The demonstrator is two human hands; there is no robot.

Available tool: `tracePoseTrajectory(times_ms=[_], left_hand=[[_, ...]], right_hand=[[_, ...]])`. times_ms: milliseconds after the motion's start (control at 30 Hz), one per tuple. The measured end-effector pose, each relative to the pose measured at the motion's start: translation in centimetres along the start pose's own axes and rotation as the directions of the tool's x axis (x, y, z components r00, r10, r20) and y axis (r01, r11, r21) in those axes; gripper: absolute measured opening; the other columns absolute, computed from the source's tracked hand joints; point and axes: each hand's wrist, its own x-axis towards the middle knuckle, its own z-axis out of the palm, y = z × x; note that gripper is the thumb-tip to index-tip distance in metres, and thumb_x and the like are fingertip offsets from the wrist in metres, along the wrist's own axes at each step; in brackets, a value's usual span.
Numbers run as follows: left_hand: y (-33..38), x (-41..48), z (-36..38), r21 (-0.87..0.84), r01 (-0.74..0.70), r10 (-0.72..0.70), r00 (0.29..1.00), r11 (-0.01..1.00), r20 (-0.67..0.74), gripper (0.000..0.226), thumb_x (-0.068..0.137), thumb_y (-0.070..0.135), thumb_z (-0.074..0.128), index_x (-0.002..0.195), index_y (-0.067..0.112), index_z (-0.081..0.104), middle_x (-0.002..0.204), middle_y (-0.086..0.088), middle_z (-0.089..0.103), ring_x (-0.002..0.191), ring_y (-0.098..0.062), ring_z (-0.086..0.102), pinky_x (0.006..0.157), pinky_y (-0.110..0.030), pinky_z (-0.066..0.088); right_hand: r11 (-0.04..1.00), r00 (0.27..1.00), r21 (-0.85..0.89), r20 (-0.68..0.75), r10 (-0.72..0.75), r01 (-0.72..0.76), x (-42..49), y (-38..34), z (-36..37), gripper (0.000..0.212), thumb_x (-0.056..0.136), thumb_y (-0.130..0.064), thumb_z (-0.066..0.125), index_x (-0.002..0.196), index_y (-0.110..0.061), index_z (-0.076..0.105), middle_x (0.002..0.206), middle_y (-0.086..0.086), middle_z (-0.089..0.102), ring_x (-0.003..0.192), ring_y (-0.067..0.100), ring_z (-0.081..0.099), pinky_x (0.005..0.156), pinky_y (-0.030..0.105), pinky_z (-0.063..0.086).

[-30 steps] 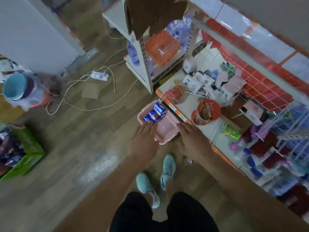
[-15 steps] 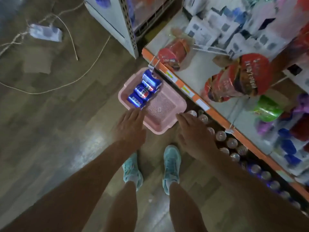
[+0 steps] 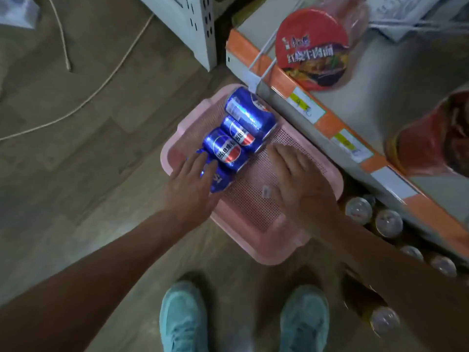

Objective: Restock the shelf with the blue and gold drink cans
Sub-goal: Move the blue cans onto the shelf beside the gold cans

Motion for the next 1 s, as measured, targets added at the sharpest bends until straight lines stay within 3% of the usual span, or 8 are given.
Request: tracePoseTrajectory(times_ms=[100, 200, 400, 533, 733, 867, 1000], left_hand=[[-0.7, 1.2, 2.5, 0.048, 0.04, -0.04, 0.999, 0.998, -0.02, 0.082, 0.089, 0.063, 0.055, 0.146, 0.004, 0.049, 0.151, -0.025, 0.044, 0.141, -0.042, 0.042, 0.114, -0.055, 0.032], [-0.4, 1.7, 4.0, 0.089, 0.063, -0.059, 0.997, 0.994, -0.041, 0.09, 0.086, 0.072, 0.034, 0.147, 0.007, 0.048, 0.153, -0.025, 0.041, 0.142, -0.044, 0.038, 0.114, -0.055, 0.033], [0.5, 2.8, 4.9, 0.109, 0.109, -0.101, 0.992, 0.988, -0.076, 0.079, 0.079, 0.063, 0.063, 0.134, 0.009, 0.047, 0.148, -0.019, 0.04, 0.141, -0.04, 0.033, 0.105, -0.056, 0.038], [0.4, 3.4, 4.4, 0.064, 0.106, -0.101, 0.992, 0.992, -0.074, 0.073, 0.078, 0.064, 0.063, 0.129, 0.014, 0.045, 0.141, -0.013, 0.039, 0.132, -0.034, 0.037, 0.1, -0.053, 0.042], [0.0, 1.9, 3.0, -0.235, 0.011, -0.035, 0.995, 0.972, -0.098, 0.071, 0.079, 0.069, 0.057, 0.14, 0.033, 0.048, 0.14, -0.002, 0.044, 0.128, -0.031, 0.04, 0.104, -0.049, 0.044], [1.5, 1.6, 2.5, -0.528, 0.066, -0.104, 0.994, 0.847, -0.041, 0.07, 0.074, 0.069, 0.053, 0.135, 0.034, 0.054, 0.13, 0.004, 0.054, 0.12, -0.024, 0.05, 0.106, -0.039, 0.041], [1.8, 1.8, 1.9, -0.693, 0.126, -0.116, 0.991, 0.71, 0.061, 0.049, 0.087, 0.064, 0.054, 0.128, 0.036, 0.052, 0.118, 0.008, 0.059, 0.103, -0.012, 0.061, 0.093, -0.042, 0.053]], right_hand=[[0.995, 0.997, -0.101, -0.072, -0.033, 0.026, 2.9, 1.4, 1.6, 0.08, 0.09, -0.029, 0.067, 0.155, -0.002, 0.029, 0.157, 0.017, 0.036, 0.144, 0.033, 0.035, 0.119, 0.044, 0.031], [0.986, 0.992, -0.162, -0.117, -0.057, 0.038, 5.4, 2.2, 2.6, 0.083, 0.093, -0.038, 0.062, 0.156, -0.001, 0.023, 0.158, 0.02, 0.031, 0.142, 0.037, 0.034, 0.119, 0.046, 0.029], [0.98, 0.986, -0.2, -0.166, -0.028, -0.006, 8.7, 2.2, 4.4, 0.094, 0.09, -0.051, 0.064, 0.153, 0.006, 0.023, 0.149, 0.026, 0.039, 0.133, 0.039, 0.043, 0.112, 0.046, 0.034], [0.987, 0.979, -0.15, -0.201, 0.021, -0.052, 9.2, 1.3, 4.1, 0.084, 0.09, -0.041, 0.068, 0.15, 0.003, 0.031, 0.14, 0.023, 0.048, 0.12, 0.038, 0.052, 0.098, 0.046, 0.047], [0.995, 0.981, -0.094, -0.193, -0.034, 0.016, 6.9, 1.6, 2.0, 0.072, 0.092, -0.035, 0.063, 0.148, 0.0, 0.034, 0.137, 0.021, 0.048, 0.12, 0.035, 0.052, 0.101, 0.046, 0.048], [0.997, 0.97, -0.049, -0.234, -0.067, 0.057, 4.3, 2.5, 0.7, 0.066, 0.086, -0.036, 0.059, 0.142, -0.003, 0.045, 0.128, 0.017, 0.054, 0.111, 0.034, 0.058, 0.092, 0.046, 0.052], [0.991, 0.972, -0.037, -0.192, -0.137, 0.132, 2.4, 3.0, -1.1, 0.064, 0.077, -0.039, 0.057, 0.133, -0.007, 0.052, 0.121, 0.013, 0.059, 0.107, 0.032, 0.059, 0.09, 0.045, 0.051]])
